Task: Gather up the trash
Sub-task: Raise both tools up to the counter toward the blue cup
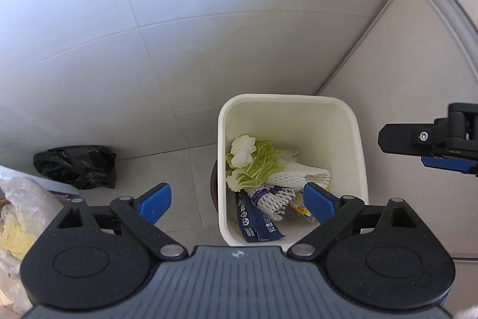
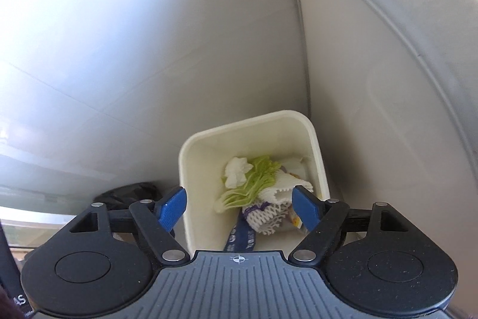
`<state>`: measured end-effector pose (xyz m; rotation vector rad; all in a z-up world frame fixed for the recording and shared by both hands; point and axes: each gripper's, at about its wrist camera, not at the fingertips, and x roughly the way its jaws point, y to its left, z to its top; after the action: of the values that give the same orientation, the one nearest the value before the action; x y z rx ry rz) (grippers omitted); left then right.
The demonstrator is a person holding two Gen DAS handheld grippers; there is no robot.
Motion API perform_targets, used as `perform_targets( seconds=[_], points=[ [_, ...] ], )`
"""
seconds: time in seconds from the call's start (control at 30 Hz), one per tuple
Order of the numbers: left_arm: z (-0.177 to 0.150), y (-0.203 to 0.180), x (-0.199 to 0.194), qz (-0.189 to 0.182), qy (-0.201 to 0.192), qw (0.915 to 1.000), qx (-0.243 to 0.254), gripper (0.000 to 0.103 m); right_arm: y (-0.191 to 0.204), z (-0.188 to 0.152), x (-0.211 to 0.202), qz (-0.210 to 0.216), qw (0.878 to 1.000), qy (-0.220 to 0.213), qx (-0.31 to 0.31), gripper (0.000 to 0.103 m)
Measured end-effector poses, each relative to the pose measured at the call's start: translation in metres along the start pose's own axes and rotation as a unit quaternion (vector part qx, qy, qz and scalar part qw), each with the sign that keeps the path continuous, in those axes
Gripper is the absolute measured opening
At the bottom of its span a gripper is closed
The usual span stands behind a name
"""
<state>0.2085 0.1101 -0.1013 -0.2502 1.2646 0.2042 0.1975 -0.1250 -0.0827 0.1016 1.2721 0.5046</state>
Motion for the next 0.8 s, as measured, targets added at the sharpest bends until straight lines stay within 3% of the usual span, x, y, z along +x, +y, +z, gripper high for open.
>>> perform_targets(
  seconds=[0.33, 0.57, 0.8],
  points=[
    [-0.001, 0.001, -0.035, 0.019, 0.002, 0.9998, -0.003, 0.097, 0.014, -0.007, -0.055, 0.014, 0.998, -0.042, -0.039, 0.084],
    [0.008, -0.014, -0.068, 0.008, -0.032, 0.9993, 0.019, 0.099, 0.001, -0.002, -0.122, 0.01, 0.992, -0.118, -0.046, 0.089],
    [0.024, -0.06, -0.101, -0.026, -0.086, 0.9924, 0.084, 0.101, -0.053, 0.001, -0.191, -0.031, 0.977, -0.213, -0.009, 0.093]
  ],
)
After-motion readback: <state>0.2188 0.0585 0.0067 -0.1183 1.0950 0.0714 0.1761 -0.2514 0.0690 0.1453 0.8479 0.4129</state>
